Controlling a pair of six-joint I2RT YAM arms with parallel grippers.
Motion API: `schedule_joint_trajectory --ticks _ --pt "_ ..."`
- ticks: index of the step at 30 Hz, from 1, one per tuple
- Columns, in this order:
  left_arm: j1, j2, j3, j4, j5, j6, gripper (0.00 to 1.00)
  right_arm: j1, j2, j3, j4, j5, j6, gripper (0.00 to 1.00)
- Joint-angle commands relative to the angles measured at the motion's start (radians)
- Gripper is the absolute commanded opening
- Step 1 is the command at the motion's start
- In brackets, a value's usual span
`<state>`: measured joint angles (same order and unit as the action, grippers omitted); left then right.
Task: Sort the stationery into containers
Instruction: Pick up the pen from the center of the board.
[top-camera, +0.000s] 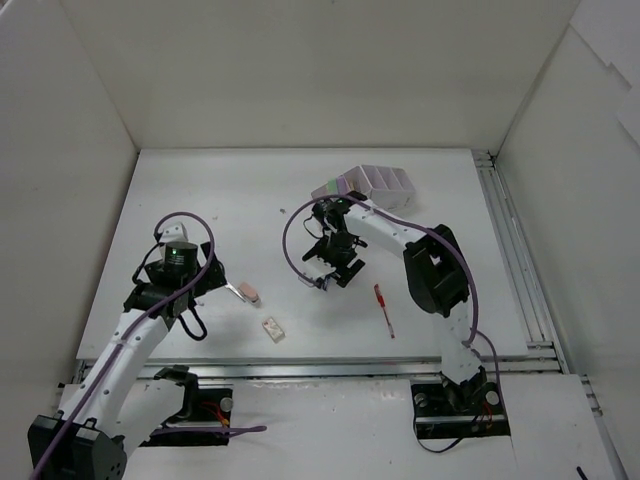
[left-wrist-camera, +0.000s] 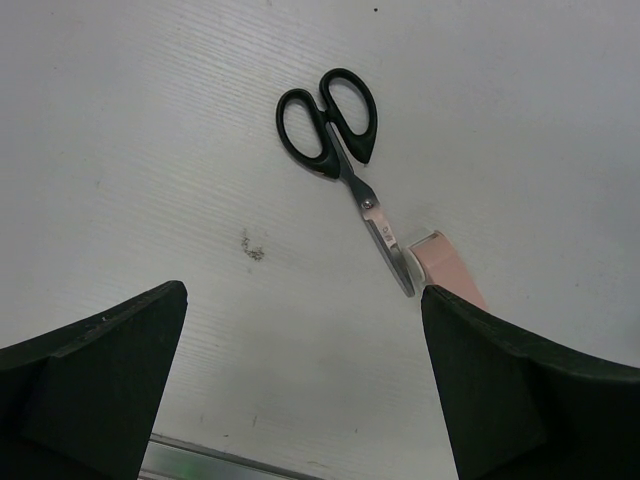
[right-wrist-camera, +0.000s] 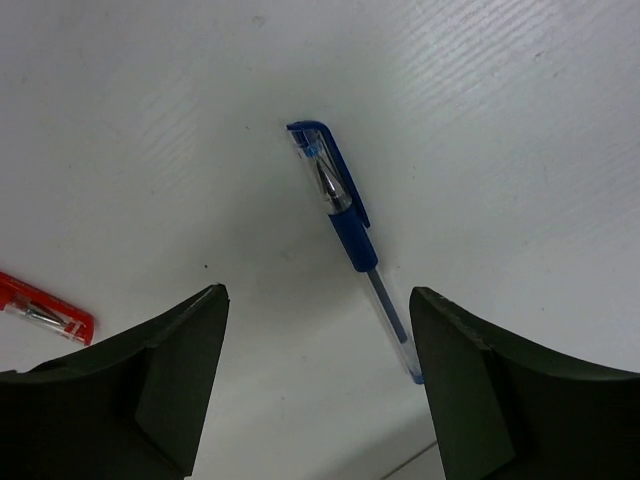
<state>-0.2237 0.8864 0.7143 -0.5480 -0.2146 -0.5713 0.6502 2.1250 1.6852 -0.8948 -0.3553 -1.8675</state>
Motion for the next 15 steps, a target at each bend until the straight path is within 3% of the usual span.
schedule_joint_trajectory --ticks 1,7,9,15 --pt "-0.009 0.026 0.054 0.011 -0.032 -0.010 1.00 0.014 0.010 -0.004 -0.047 -0.060 0.008 0.69" --pt "-0.009 0.060 0.047 0.025 -0.034 -0.006 1.00 0.022 0.059 0.005 0.013 -0.074 0.019 0.43" --pt "-0.009 0.066 0.042 0.028 -0.045 0.001 0.99 0.022 0.070 0.005 0.037 -0.068 0.018 0.42" --pt "-0.009 0.086 0.042 0.026 -0.057 0.010 1.00 0.026 0.104 -0.005 0.086 -0.042 0.013 0.20"
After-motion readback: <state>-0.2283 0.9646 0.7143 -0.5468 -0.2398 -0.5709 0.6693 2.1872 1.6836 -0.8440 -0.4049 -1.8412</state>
